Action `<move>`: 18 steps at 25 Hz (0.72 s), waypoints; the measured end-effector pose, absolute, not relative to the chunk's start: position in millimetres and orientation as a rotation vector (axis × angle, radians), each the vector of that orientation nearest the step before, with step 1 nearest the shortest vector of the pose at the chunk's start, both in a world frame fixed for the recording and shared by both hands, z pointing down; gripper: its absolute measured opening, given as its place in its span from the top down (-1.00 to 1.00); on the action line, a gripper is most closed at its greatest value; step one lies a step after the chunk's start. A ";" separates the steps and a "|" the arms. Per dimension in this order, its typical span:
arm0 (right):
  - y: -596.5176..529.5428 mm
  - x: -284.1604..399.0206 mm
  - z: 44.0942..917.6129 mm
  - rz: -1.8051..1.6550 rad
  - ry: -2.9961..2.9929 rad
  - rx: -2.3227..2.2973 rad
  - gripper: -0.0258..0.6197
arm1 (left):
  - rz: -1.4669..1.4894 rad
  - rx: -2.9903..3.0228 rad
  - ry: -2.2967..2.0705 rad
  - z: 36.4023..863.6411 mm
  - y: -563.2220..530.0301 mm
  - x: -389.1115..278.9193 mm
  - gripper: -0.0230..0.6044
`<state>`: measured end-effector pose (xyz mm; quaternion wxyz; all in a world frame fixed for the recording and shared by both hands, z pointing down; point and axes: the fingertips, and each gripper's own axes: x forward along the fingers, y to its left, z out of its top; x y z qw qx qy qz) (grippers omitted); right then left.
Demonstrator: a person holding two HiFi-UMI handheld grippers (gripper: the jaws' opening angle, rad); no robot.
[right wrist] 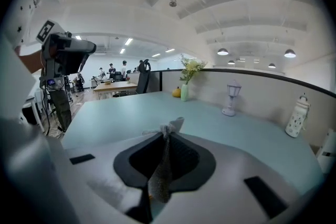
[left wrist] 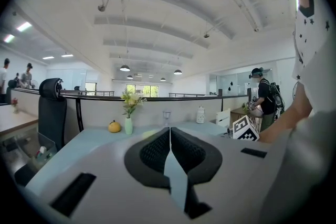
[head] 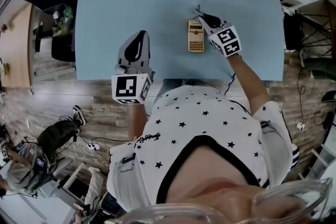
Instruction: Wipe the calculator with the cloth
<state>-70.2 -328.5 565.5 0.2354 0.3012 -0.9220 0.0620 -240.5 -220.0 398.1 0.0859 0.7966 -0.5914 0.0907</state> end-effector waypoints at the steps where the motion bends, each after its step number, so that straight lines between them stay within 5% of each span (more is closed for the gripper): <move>1: -329.6 -70.2 568.9 0.167 -2.522 0.821 0.83 | 0.269 2.366 -1.766 398.8 -219.0 -242.9 0.82; 18: -311.9 -94.1 595.9 0.226 -2.535 0.709 0.83 | 0.292 2.348 -1.769 402.2 -214.8 -257.3 0.82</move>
